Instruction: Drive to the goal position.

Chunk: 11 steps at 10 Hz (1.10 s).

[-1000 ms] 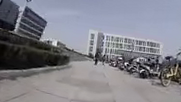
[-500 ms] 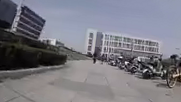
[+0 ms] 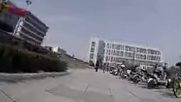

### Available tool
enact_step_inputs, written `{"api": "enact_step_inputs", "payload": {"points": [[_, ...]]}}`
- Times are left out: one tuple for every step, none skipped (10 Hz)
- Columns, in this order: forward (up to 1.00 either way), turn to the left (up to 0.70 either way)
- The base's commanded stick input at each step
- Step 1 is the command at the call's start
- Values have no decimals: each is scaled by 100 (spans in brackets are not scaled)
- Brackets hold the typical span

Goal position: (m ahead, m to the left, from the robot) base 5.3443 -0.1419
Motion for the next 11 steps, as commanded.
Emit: {"api": "enact_step_inputs", "payload": {"points": [[70,0],[70,0],[70,0],[70,0],[70,0],[70,0],[70,0],[70,0],[70,0],[70,0],[70,0]]}}
